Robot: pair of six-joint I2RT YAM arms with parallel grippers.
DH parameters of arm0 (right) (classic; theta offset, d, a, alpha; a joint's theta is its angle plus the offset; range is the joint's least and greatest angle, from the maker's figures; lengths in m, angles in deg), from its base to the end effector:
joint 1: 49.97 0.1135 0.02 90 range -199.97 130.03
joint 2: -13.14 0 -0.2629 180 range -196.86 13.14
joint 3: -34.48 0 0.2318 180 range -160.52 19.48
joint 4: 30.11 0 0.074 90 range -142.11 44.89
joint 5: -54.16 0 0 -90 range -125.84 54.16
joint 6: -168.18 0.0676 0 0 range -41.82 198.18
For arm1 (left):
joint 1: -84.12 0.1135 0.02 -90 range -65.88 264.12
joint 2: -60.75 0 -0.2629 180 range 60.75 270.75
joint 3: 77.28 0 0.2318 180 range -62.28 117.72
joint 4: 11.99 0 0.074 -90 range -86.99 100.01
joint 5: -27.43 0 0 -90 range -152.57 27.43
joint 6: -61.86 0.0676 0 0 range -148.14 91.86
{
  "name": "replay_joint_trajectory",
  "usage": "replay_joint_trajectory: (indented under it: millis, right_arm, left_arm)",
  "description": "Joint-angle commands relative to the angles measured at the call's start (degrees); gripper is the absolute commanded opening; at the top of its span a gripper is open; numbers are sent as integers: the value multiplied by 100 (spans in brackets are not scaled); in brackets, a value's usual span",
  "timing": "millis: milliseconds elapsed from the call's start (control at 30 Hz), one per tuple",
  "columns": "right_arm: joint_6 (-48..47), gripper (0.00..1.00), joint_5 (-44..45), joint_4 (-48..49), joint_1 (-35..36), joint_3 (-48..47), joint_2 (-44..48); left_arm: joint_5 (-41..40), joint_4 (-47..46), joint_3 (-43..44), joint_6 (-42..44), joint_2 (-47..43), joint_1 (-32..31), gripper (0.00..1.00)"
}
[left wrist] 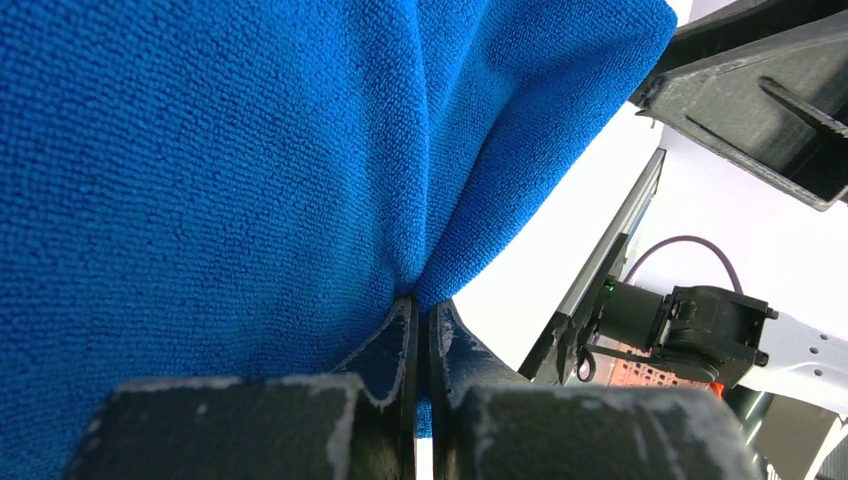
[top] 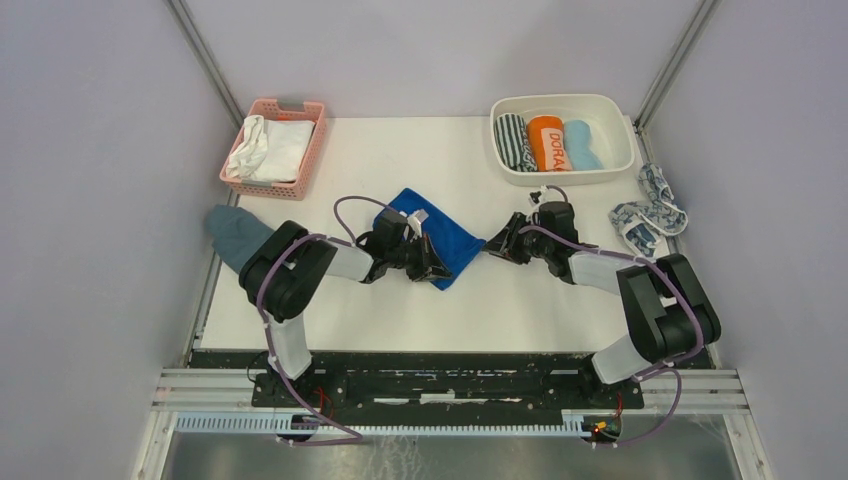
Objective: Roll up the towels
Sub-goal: Roll the towel at the center of the board.
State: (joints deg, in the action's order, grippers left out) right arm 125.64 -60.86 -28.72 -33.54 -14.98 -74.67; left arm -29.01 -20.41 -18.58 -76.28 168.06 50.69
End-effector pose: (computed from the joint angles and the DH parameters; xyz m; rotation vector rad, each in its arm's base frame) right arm 0.2795 0.1122 0.1511 0.3791 2.3412 1.0662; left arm 0.2724 -0.2246 0.1065 0.0273 2.5415 -1.3381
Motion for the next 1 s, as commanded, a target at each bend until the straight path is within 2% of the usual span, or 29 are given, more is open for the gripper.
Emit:
replay_joint_trajectory:
  millis: [0,200,433,967]
  right_arm:
    - [-162,36,-71,86,-16,-106,-200]
    - [25,32,-330,450,-3,-403,-766]
    - [279,38,-558,681,20,-731,-914]
    - [352,50,-924,878,38,-834,-1182]
  left_arm:
    - [-213,241,-145,-124,185,37,3]
    - [-258,311,-125,-126,185,38,3]
    - [-338,496,-82,-52,121,37,3]
    - [-480,817,59,50,56,39,3]
